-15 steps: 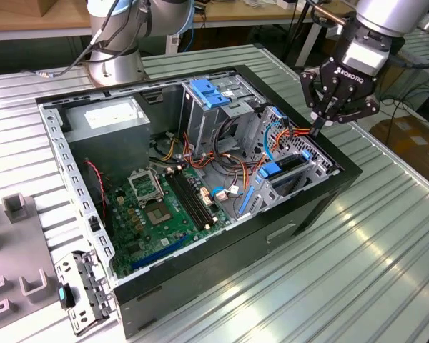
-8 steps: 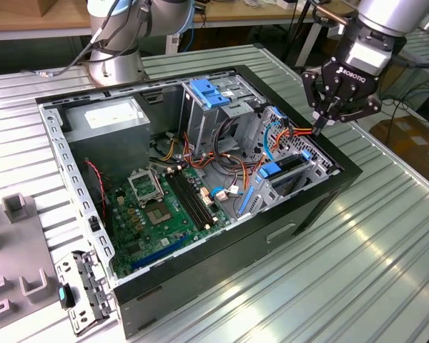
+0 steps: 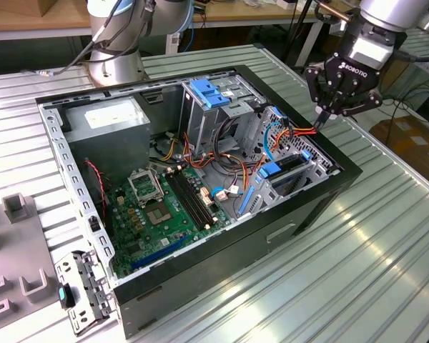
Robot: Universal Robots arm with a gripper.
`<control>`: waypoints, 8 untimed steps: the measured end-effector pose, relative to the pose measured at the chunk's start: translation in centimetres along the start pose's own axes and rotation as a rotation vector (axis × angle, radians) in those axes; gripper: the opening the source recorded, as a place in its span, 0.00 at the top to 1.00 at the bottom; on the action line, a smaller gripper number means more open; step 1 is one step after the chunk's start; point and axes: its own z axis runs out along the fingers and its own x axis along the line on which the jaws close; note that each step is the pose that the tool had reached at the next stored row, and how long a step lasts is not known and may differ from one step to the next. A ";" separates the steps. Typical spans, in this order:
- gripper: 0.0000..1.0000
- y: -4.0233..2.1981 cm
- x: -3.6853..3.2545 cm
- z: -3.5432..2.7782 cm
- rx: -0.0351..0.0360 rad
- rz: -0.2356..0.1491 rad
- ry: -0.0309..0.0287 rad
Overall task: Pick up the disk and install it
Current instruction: 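Insert the first disk wire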
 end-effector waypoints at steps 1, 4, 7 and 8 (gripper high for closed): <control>0.89 -0.08 -0.02 0.01 -0.0001 -0.004 0.0003; 0.89 -0.11 -0.02 0.15 -0.0002 -0.083 0.0033; 0.89 -0.12 -0.02 0.27 -0.0002 -0.147 0.0056; 0.89 -0.12 -0.02 0.33 0.0000 -0.191 0.0071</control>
